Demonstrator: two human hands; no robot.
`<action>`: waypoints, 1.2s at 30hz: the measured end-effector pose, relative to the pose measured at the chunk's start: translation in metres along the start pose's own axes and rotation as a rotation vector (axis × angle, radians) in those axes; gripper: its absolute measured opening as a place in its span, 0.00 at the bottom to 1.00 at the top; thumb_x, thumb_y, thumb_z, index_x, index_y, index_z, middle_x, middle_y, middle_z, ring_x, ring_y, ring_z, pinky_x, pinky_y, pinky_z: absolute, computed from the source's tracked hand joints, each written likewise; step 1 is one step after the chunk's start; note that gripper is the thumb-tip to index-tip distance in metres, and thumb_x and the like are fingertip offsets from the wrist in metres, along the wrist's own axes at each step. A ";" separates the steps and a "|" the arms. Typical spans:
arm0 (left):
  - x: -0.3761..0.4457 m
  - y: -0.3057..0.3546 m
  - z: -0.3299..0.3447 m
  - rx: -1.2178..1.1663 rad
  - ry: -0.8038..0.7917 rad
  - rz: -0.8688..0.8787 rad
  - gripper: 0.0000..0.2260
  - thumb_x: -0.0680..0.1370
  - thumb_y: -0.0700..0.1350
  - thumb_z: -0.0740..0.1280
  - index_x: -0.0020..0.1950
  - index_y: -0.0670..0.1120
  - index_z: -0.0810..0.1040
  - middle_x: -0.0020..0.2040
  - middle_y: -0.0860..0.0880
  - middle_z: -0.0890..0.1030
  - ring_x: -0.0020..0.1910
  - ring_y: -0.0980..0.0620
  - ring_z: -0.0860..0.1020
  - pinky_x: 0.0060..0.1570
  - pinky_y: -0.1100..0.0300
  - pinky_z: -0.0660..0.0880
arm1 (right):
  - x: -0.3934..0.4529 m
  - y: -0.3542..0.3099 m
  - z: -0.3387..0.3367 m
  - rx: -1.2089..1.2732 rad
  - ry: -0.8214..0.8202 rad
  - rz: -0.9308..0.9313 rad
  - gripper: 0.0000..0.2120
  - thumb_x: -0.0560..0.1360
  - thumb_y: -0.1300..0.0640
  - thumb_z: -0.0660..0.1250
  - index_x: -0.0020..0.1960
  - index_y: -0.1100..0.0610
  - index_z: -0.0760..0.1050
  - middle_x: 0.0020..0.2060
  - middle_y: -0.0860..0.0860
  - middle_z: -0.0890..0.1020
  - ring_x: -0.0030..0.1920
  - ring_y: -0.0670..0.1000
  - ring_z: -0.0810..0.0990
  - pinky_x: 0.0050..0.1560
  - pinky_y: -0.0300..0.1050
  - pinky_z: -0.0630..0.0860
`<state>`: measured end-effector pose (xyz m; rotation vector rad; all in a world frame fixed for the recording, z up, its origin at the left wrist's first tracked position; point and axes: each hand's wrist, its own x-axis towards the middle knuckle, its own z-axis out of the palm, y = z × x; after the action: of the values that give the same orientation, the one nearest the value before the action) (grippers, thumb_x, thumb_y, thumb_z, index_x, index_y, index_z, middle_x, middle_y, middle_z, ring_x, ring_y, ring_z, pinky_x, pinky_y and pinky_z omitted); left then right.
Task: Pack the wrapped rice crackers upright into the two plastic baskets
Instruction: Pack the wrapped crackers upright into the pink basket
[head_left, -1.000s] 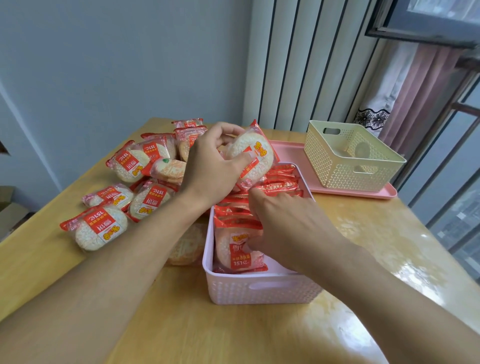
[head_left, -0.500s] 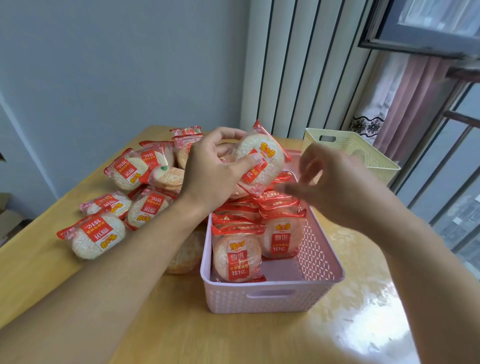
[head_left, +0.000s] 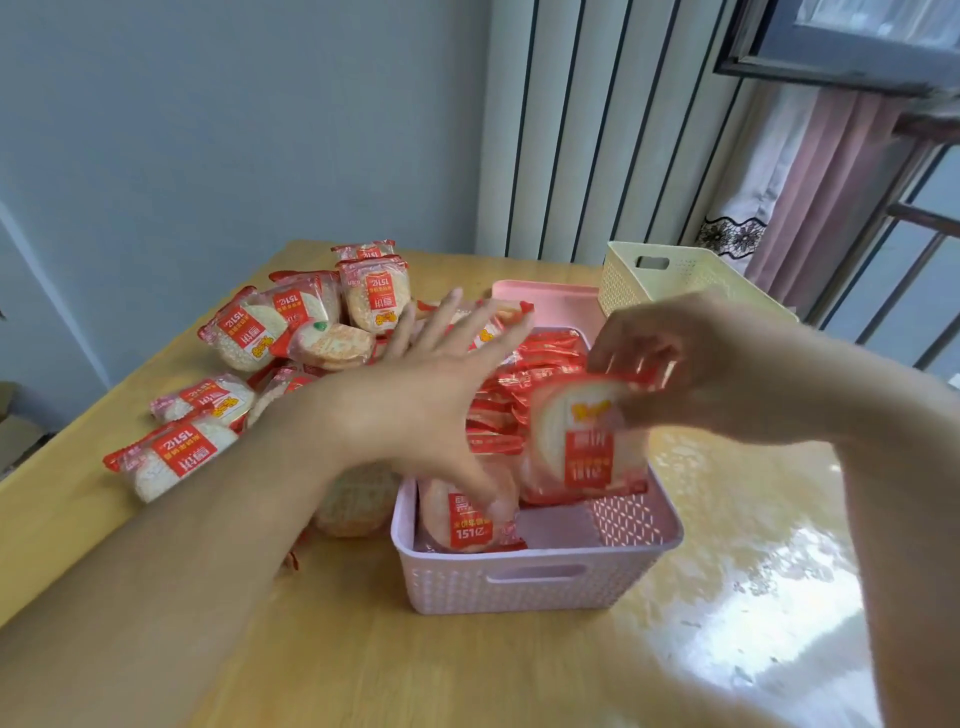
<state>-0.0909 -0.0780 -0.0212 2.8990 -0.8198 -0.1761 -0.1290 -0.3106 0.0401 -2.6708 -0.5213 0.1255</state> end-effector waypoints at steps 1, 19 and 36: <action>0.001 0.001 0.008 0.108 -0.067 -0.026 0.70 0.56 0.69 0.79 0.77 0.62 0.27 0.79 0.56 0.27 0.74 0.51 0.22 0.75 0.41 0.30 | 0.003 0.000 0.006 -0.102 -0.055 0.012 0.11 0.68 0.47 0.76 0.47 0.41 0.76 0.43 0.42 0.83 0.44 0.44 0.82 0.46 0.46 0.81; 0.003 0.016 0.027 0.190 -0.112 -0.181 0.69 0.64 0.50 0.82 0.74 0.60 0.22 0.77 0.50 0.24 0.76 0.41 0.24 0.75 0.32 0.37 | 0.029 0.002 0.060 -0.592 0.117 0.049 0.18 0.69 0.47 0.77 0.53 0.48 0.72 0.38 0.45 0.75 0.40 0.53 0.76 0.38 0.45 0.69; 0.026 -0.039 0.005 -0.189 0.341 -0.478 0.28 0.76 0.70 0.60 0.69 0.55 0.77 0.75 0.47 0.72 0.78 0.41 0.61 0.74 0.38 0.60 | 0.041 0.007 0.060 -0.215 0.354 0.067 0.18 0.79 0.41 0.64 0.67 0.42 0.74 0.54 0.41 0.81 0.52 0.49 0.79 0.45 0.48 0.74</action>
<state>-0.0497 -0.0593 -0.0344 2.7733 -0.0479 0.1857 -0.0986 -0.2778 -0.0177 -2.8284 -0.3468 -0.3994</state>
